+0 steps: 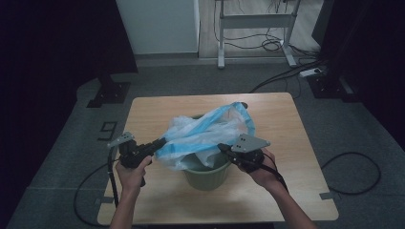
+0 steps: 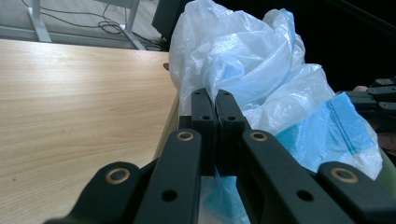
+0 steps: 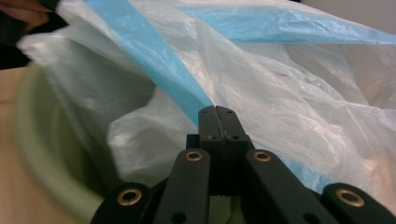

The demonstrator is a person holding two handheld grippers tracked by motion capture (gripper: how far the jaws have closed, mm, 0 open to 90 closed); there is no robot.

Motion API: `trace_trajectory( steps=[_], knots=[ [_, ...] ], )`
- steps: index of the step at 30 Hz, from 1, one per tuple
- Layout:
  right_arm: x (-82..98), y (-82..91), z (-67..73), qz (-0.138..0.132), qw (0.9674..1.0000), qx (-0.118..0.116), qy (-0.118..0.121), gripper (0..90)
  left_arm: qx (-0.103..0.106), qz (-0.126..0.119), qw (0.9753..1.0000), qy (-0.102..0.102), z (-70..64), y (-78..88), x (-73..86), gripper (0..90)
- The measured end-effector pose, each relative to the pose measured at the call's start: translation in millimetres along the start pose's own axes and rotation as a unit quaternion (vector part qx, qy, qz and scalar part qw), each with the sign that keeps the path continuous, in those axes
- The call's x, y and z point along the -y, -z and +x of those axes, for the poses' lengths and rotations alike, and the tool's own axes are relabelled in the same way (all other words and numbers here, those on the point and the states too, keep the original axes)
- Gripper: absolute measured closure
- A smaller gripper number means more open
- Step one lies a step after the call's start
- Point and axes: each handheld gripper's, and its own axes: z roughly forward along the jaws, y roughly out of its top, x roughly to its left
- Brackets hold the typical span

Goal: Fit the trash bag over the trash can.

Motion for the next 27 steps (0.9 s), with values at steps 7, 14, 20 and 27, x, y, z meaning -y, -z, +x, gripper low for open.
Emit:
trace_trajectory(
  steps=[7,14,20,27],
  knots=[
    [10.2,26.8,4.2,-0.033,0.9990,-0.026,-0.017,89.3,0.011,-0.003,0.9999,-0.005,-5.5,10.9,7.1,87.7],
    [34.6,50.8,15.8,-0.062,0.9949,-0.069,-0.040,89.4,0.027,0.007,0.9995,-0.016,-15.0,18.7,18.8,88.3],
    [59.4,55.1,26.0,-0.052,0.9925,-0.101,-0.045,89.3,0.035,0.021,0.9989,-0.022,-18.4,24.0,31.2,88.7],
    [80.9,36.3,19.6,-0.013,0.9923,-0.107,-0.061,89.3,0.038,0.034,0.9984,-0.022,-18.3,21.9,40.8,88.8]
  ],
)
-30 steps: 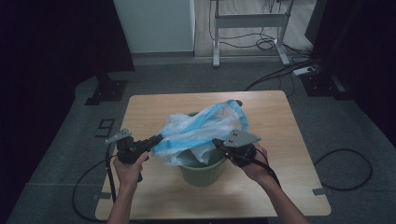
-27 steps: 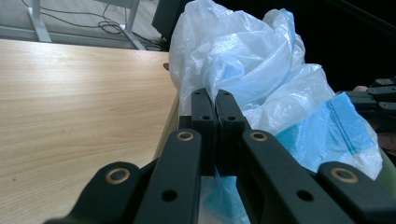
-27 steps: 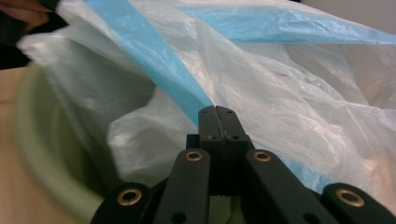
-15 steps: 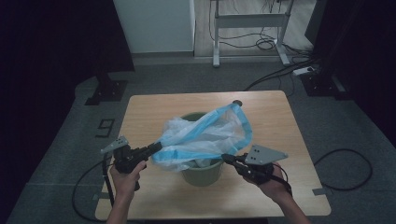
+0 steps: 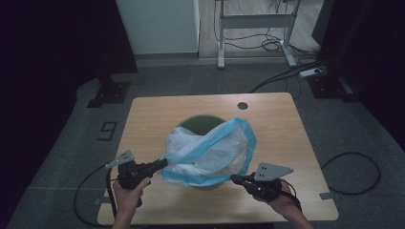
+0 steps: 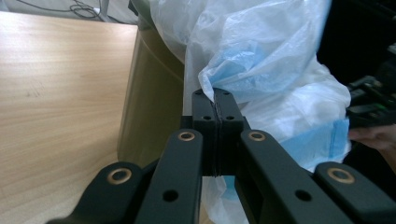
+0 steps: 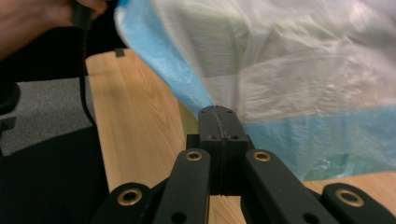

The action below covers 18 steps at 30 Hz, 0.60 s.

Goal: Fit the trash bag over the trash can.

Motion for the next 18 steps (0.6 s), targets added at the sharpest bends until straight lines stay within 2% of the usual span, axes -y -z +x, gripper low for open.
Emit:
trace_trajectory(
  steps=[1,3,5,7,8,9,11,12,18],
  knots=[
    [1.9,-3.1,-2.2,0.008,1.0000,0.003,-0.002,89.3,-0.017,0.008,0.9998,-0.010,-1.4,-1.1,1.5,88.9],
    [6.5,-9.2,-8.0,0.025,0.9995,0.018,-0.002,89.3,-0.013,0.009,0.9999,-0.006,-0.4,-1.5,3.3,88.8],
    [8.4,-10.6,-12.4,0.017,0.9995,0.022,-0.016,89.3,-0.012,0.008,0.9999,-0.006,-0.3,-1.4,3.9,88.7],
    [7.9,-11.2,-15.8,0.014,0.9991,0.037,-0.017,89.2,-0.013,0.007,0.9999,-0.008,-0.6,-1.3,3.6,88.3],
    [7.9,-11.2,-15.8,0.014,0.9991,0.037,-0.017,89.2,-0.013,0.007,0.9999,-0.008,-0.6,-1.3,3.6,88.0],
    [6.8,-11.7,-20.2,0.012,0.9981,0.056,-0.024,89.2,-0.018,0.009,0.9997,-0.011,-1.0,-2.1,3.6,87.8],
    [6.8,-13.2,-24.6,0.013,0.9972,0.069,-0.027,89.2,-0.019,0.013,0.9997,-0.010,-0.4,-4.4,5.1,87.9],
    [7.3,-14.8,-27.7,0.012,0.9967,0.072,-0.035,89.2,-0.020,0.014,0.9997,-0.010,-0.2,-5.6,6.1,88.0],
    [11.2,-25.9,-34.5,0.032,0.9948,0.088,-0.041,89.2,-0.023,0.024,0.9994,-0.006,3.3,-11.6,10.7,87.9]
  ],
)
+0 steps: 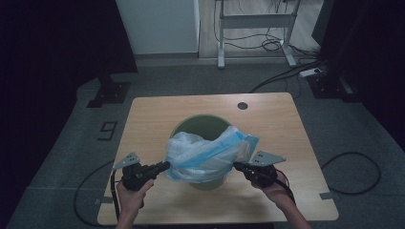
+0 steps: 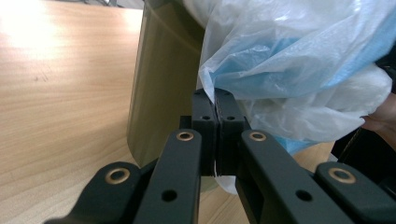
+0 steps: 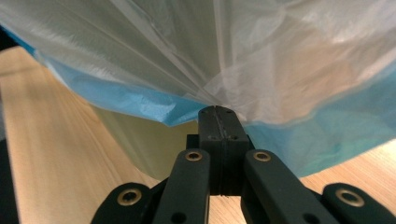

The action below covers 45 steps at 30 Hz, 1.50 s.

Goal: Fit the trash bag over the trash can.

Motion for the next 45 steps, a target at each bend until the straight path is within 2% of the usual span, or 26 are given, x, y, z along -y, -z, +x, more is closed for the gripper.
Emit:
trace_trajectory(
  steps=[4,6,7,8,9,12,16,19,20,21,22,23,24,25,26,27,28,29,31,32,35,36,38,40,43,45],
  knots=[
    [2.6,-2.2,-2.4,0.006,1.0000,0.006,-0.001,89.1,-0.001,-0.006,0.9999,-0.009,-0.8,2.8,0.7,82.7],
    [2.6,2.5,-1.8,-0.004,0.9999,0.009,-0.006,84.4,-0.001,-0.015,0.9997,-0.018,-3.3,7.3,0.2,71.3],
    [1.5,11.5,0.2,-0.029,0.9995,0.005,-0.014,77.7,0.000,-0.025,0.9992,-0.031,-8.0,12.9,-2.0,65.1],
    [1.5,11.5,0.2,-0.029,0.9995,0.005,-0.014,77.7,0.000,-0.025,0.9992,-0.031,-8.0,12.9,-2.0,58.8],
    [0.6,19.8,3.0,-0.049,0.9986,0.007,-0.017,72.6,-0.012,-0.034,0.9983,-0.045,-14.3,17.3,-4.8,50.9],
    [-0.4,30.2,8.3,-0.069,0.9974,0.010,-0.017,67.4,-0.014,-0.040,0.9974,-0.059,-19.8,21.0,-7.9,35.9],
    [-2.7,42.8,14.7,-0.093,0.9955,0.009,-0.017,63.4,-0.020,-0.051,0.9934,-0.101,-34.4,25.8,-19.8,30.2],
    [-6.0,51.7,18.0,-0.108,0.9940,0.009,-0.016,61.6,-0.017,-0.044,0.9914,-0.122,-40.7,21.1,-27.9,28.2],
    [-7.5,54.9,18.7,-0.114,0.9933,0.011,-0.016,61.3,-0.017,-0.044,0.9914,-0.122,-40.7,21.1,-27.9,27.9],
    [-9.4,58.4,19.3,-0.120,0.9925,0.012,-0.016,60.7,-0.014,-0.037,0.9898,-0.137,-45.3,16.7,-31.9,27.4],
    [-9.4,58.4,19.3,-0.120,0.9925,0.012,-0.016,60.7,-0.014,-0.037,0.9898,-0.137,-45.3,16.7,-31.9,27.2],
    [-13.9,66.0,20.1,-0.133,0.9908,0.015,-0.018,59.5,-0.017,-0.027,0.9871,-0.157,-50.9,11.4,-34.1,26.9],
    [-17.1,70.9,19.9,-0.140,0.9899,0.017,-0.018,59.0,-0.017,-0.027,0.9871,-0.157,-50.9,11.4,-34.1,26.5],
    [-19.1,73.7,19.4,-0.144,0.9892,0.021,-0.016,58.3,-0.023,-0.016,0.9844,-0.173,-54.9,7.0,-34.0,26.7],
    [-21.7,77.3,18.6,-0.149,0.9883,0.028,-0.016,57.0,-0.023,-0.016,0.9844,-0.173,-54.9,7.0,-34.0,28.5],
    [-24.1,80.5,17.0,-0.154,0.9872,0.036,-0.015,55.2,-0.036,-0.005,0.9813,-0.189,-58.3,2.6,-33.2,31.8],
    [-24.1,80.5,17.0,-0.154,0.9872,0.036,-0.015,55.2,-0.036,-0.005,0.9813,-0.189,-58.3,2.6,-33.2,36.1],
    [-26.2,83.2,14.7,-0.159,0.9860,0.047,-0.017,54.2,-0.045,-0.003,0.9800,-0.194,-59.5,0.9,-32.6,36.1],
    [-31.4,87.1,3.4,-0.169,0.9827,0.071,-0.028,49.6,-0.049,-0.007,0.9787,-0.199,-59.9,1.1,-32.2,52.4],
    [-31.4,87.1,3.4,-0.169,0.9827,0.071,-0.028,49.6,-0.049,-0.007,0.9787,-0.199,-59.9,1.1,-32.2,57.6],
    [-37.3,82.7,-16.3,-0.168,0.9804,0.091,-0.049,45.7,-0.040,-0.017,0.9810,-0.189,-55.4,4.7,-34.3,70.1],
    [-37.3,82.7,-16.3,-0.168,0.9804,0.091,-0.049,45.7,-0.040,-0.017,0.9810,-0.189,-55.4,4.7,-34.3,72.6],
    [-41.3,75.4,-27.4,-0.165,0.9805,0.086,-0.063,44.5,-0.030,-0.019,0.9832,-0.179,-52.2,5.6,-35.3,75.6],
    [-45.4,69.0,-31.0,-0.168,0.9809,0.071,-0.068,45.3,-0.025,-0.021,0.9840,-0.175,-50.3,6.2,-35.6,77.1],
    [-51.7,64.2,-30.3,-0.179,0.9814,0.040,-0.056,57.7,-0.014,-0.030,0.9855,-0.166,-47.6,8.7,-36.9,78.4],
    [-58.1,61.7,-28.6,-0.180,0.9821,0.027,-0.047,72.3,-0.006,-0.040,0.9867,-0.157,-44.7,11.7,-38.6,80.2]
  ],
)
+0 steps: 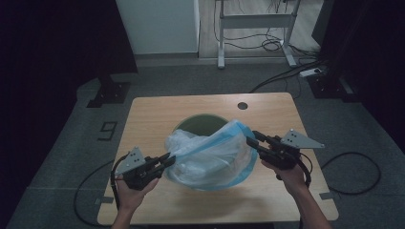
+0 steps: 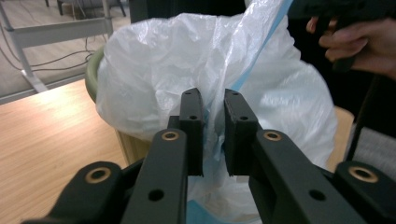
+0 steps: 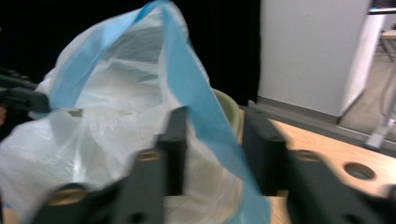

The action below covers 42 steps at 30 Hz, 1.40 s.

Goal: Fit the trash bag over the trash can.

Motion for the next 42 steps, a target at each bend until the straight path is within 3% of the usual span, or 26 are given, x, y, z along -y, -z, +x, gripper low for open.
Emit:
trace_trajectory(
  steps=[2,4,5,7,10,15,19,28,31,32,33,34,35,36,37,38,42],
  knots=[
    [-3.7,-3.2,1.5,0.001,0.9999,-0.007,0.008,83.6,0.007,-0.010,0.9999,0.012,4.8,2.7,-1.2,82.1],
    [-8.0,-6.2,2.4,0.004,0.9998,-0.008,0.017,88.9,0.009,-0.019,0.9996,0.021,9.0,4.5,-1.9,83.8],
    [-10.3,-7.7,2.5,0.007,0.9998,-0.001,0.020,89.0,0.009,-0.019,0.9996,0.021,9.0,4.5,-1.9,84.4],
    [-14.1,-10.9,-0.3,0.011,0.9996,0.017,0.019,89.1,0.015,-0.038,0.9981,0.046,20.0,7.1,-3.4,84.9],
    [-18.7,-18.0,-12.2,0.017,0.9990,0.043,-0.001,89.1,0.017,-0.055,0.9957,0.072,34.7,7.0,-6.1,85.7],
    [-20.3,-30.5,-28.1,0.032,0.9965,0.076,-0.016,89.2,0.013,-0.060,0.9931,0.100,53.2,3.6,-9.2,85.8],
    [-17.9,-42.4,-35.4,0.039,0.9948,0.092,-0.018,89.1,0.005,-0.051,0.9938,0.099,60.8,-1.9,-13.1,85.7],
    [-21.9,-62.7,-48.6,0.043,0.9926,0.108,-0.036,89.0,0.011,-0.038,0.9919,0.120,84.6,-14.7,-28.9,84.9],
    [-19.6,-68.7,-53.7,0.050,0.9916,0.110,-0.045,89.1,0.013,-0.030,0.9902,0.136,92.2,-19.4,-29.5,84.9],
    [-15.6,-74.7,-58.2,0.058,0.9908,0.110,-0.054,89.0,0.010,-0.023,0.9882,0.151,98.2,-23.3,-27.9,85.3],
    [-15.6,-74.7,-58.2,0.058,0.9908,0.110,-0.054,89.0,0.010,-0.023,0.9882,0.151,98.2,-23.3,-27.9,85.6],
    [-11.0,-80.3,-61.3,0.063,0.9902,0.109,-0.059,89.0,0.001,-0.014,0.9864,0.164,103.8,-28.1,-25.1,85.9],
    [-11.0,-80.3,-61.3,0.063,0.9902,0.109,-0.059,89.0,0.001,-0.014,0.9864,0.164,103.8,-28.1,-25.1,86.1],
    [-4.3,-86.5,-63.8,0.067,0.9894,0.109,-0.068,89.0,-0.007,-0.005,0.9841,0.177,108.9,-33.4,-20.9,86.3],
    [-4.3,-86.5,-63.8,0.067,0.9894,0.109,-0.068,89.0,-0.007,-0.005,0.9841,0.177,108.9,-33.4,-20.9,86.4],
    [5.2,-92.6,-65.7,0.067,0.9883,0.105,-0.088,89.0,-0.014,0.005,0.9823,0.187,112.6,-37.7,-16.4,86.6],
    [19.6,-100.7,-65.8,0.080,0.9862,0.102,-0.103,89.0,-0.022,0.026,0.9777,0.207,118.3,-46.8,-6.4,87.1]
  ],
)
